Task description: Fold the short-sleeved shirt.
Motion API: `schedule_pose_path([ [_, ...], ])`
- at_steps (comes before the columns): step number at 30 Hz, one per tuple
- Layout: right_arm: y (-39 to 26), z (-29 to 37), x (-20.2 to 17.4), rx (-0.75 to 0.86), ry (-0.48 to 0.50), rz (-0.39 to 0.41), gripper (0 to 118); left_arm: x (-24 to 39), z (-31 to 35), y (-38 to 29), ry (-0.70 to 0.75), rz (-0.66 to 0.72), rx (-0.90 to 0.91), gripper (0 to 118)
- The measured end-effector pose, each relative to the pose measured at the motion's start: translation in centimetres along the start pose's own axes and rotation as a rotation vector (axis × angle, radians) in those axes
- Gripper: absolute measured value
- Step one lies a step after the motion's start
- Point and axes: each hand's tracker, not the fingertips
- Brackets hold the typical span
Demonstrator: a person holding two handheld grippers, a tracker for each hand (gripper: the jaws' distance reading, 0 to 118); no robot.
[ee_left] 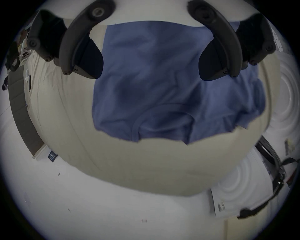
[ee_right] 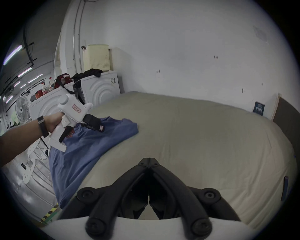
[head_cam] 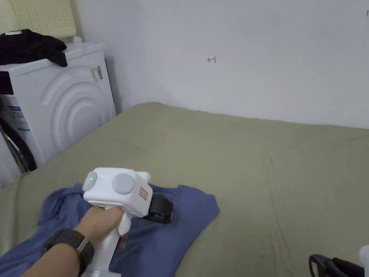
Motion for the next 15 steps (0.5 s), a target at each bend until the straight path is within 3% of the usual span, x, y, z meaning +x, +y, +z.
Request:
schedule_pose_path([
  [4,-1.1,0.2,0.5,-0.011,0.028,-0.052,2,1.2,-3.0,-0.4,0.031,-0.008,-0.057,117],
  [5,-1.3,0.4,0.5,-0.009,0.034,-0.057,2,0.9,-3.4,-0.6,0.063,-0.012,-0.063,113],
  [7,-1.5,0.9,0.4,-0.010,0.039,-0.047,2,1.2,-4.1,-1.1,0.080,-0.011,-0.070,96],
  [8,-1.6,1.2,0.4,-0.011,0.043,-0.046,2,1.2,-4.0,-1.3,0.069,-0.009,-0.066,80],
  [9,-1.6,1.5,0.3,-0.007,0.045,-0.045,2,1.7,-2.8,-2.0,0.026,0.013,-0.043,47],
  [10,-1.7,2.0,0.4,0.002,0.046,-0.048,2,2.0,-2.1,-2.2,0.025,0.012,-0.023,47],
  [12,-1.6,2.9,0.5,0.028,0.045,-0.065,2,2.9,-0.6,-2.5,0.017,-0.046,0.042,0],
  [13,-1.5,3.3,0.5,0.035,0.040,-0.067,2,3.4,0.5,-2.9,0.073,-0.100,0.110,0],
  [15,-1.3,4.2,0.6,0.057,0.016,-0.062,2,3.8,1.5,-3.4,0.025,-0.121,0.109,0],
])
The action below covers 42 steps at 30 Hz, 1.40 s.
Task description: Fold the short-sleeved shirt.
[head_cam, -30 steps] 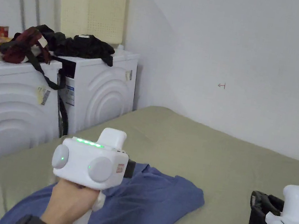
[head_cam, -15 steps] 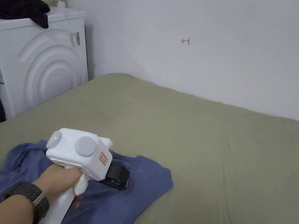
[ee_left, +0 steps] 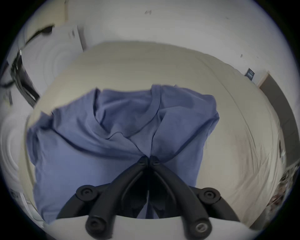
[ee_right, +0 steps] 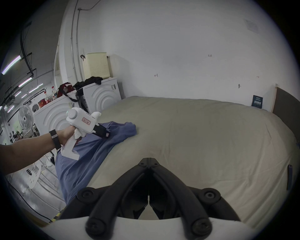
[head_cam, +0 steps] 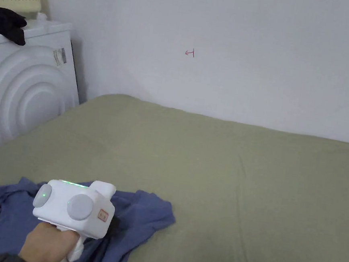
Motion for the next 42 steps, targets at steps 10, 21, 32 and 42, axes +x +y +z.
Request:
schedule_pose_path([
  [10,1.4,5.0,2.7,0.083,-0.069,-0.052,2,3.1,4.9,6.6,-0.110,-0.057,0.144,0],
  [21,0.7,10.3,6.9,0.112,-0.184,-0.111,2,27.1,6.8,15.9,-0.520,-0.381,0.282,0],
  [32,-2.1,15.0,10.9,0.083,-0.322,-0.187,2,50.8,1.2,10.4,-0.833,-0.581,0.099,0],
  [42,-3.3,16.6,12.5,0.066,-0.378,-0.220,2,52.9,-2.5,4.1,-0.754,-0.479,0.012,114],
])
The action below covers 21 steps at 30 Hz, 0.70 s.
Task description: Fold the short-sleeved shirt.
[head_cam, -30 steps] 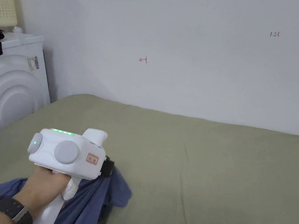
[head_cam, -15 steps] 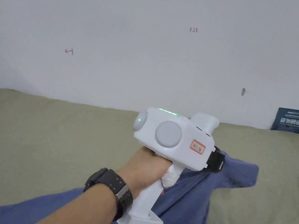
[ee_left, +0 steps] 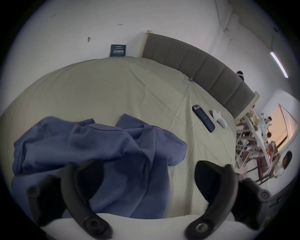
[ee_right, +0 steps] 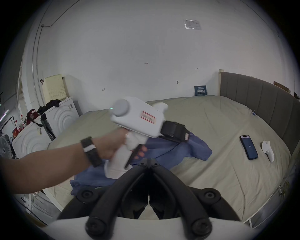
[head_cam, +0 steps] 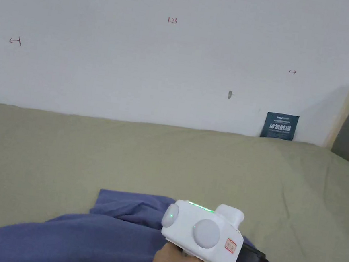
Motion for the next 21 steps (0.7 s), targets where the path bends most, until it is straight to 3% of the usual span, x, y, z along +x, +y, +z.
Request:
schedule_pose_path([
  [4,0.6,0.0,0.2,0.009,-0.001,0.003,2,-1.0,9.9,0.3,0.095,-0.088,0.176,114],
  [10,2.2,-1.0,0.1,0.046,-0.017,0.043,2,-3.3,26.8,-7.5,0.461,-0.044,0.394,113],
  [12,2.7,-1.4,-0.2,0.072,-0.018,0.064,2,-3.6,30.9,-11.2,0.580,0.006,0.421,101],
  [14,3.2,-1.6,-0.4,0.095,-0.027,0.083,2,-3.8,34.3,-15.3,0.696,0.067,0.448,95],
  [15,3.4,-1.7,-0.4,0.097,-0.021,0.083,2,-3.8,35.8,-17.2,0.741,0.104,0.448,81],
  [16,3.5,-1.8,-0.5,0.099,-0.014,0.087,2,-4.3,36.8,-19.1,0.776,0.141,0.440,45],
  [17,3.5,-1.9,-0.6,0.101,-0.015,0.088,2,-4.5,37.4,-20.6,0.814,0.183,0.427,0],
  [21,2.8,-2.6,-1.0,0.082,-0.015,0.082,2,-5.0,39.0,-26.0,0.840,0.361,0.454,0],
])
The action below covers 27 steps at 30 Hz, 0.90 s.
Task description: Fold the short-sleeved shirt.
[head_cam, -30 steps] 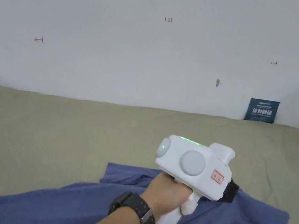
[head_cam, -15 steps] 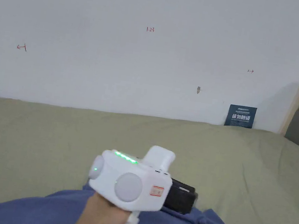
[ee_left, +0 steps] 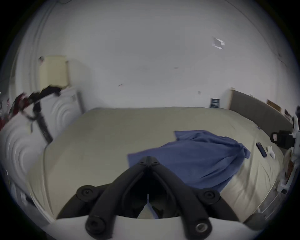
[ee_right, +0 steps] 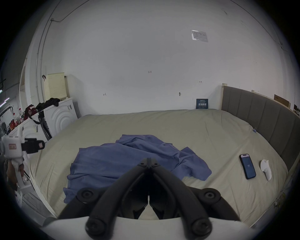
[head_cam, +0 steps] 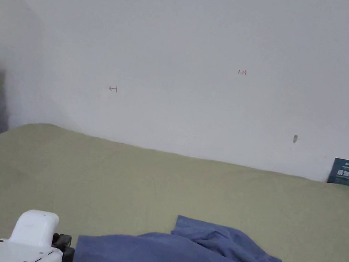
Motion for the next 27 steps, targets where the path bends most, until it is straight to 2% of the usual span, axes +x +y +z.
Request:
schedule_pose_path([
  [2,-0.5,-0.4,-0.3,-0.023,0.002,-0.006,2,-1.0,0.2,-1.4,0.001,0.050,-0.001,0],
  [8,-0.9,-2.4,-0.7,-0.060,0.026,-0.005,2,-1.3,-4.4,-0.6,0.015,0.038,-0.073,0],
  [9,-0.7,-2.9,-0.6,-0.059,0.026,-0.004,2,-1.3,-5.8,0.2,0.007,0.034,-0.081,5],
  [10,-0.5,-3.6,-0.5,-0.062,0.029,-0.008,2,-1.1,-7.8,1.4,0.004,0.023,-0.099,22],
  [11,-0.3,-4.2,-0.3,-0.068,0.034,-0.013,2,-1.1,-9.9,2.6,0.013,0.002,-0.157,68],
  [12,-0.1,-4.7,-0.1,-0.074,0.036,-0.017,2,-1.4,-12.1,3.7,0.032,0.008,-0.215,101],
  [13,0.1,-5.4,0.1,-0.080,0.039,-0.020,2,-1.8,-15.0,4.8,0.037,0.023,-0.247,118],
  [15,0.2,-6.4,0.5,-0.086,0.034,-0.011,2,-2.2,-19.6,6.3,-0.047,0.052,-0.308,118],
  [18,0.1,-8.0,1.5,-0.111,0.017,0.007,2,-2.9,-26.5,7.9,-0.063,0.037,-0.430,118],
  [20,0.0,-8.9,2.2,-0.125,0.008,0.007,2,-2.1,-29.3,7.9,-0.013,0.016,-0.473,117],
  [23,-0.2,-9.7,3.1,-0.147,-0.001,-0.007,2,-1.3,-32.2,6.7,0.016,0.112,-0.578,113],
  [27,-0.2,-10.0,4.3,-0.176,-0.018,-0.016,2,-0.9,-34.6,5.1,0.077,0.087,-0.706,93],
])
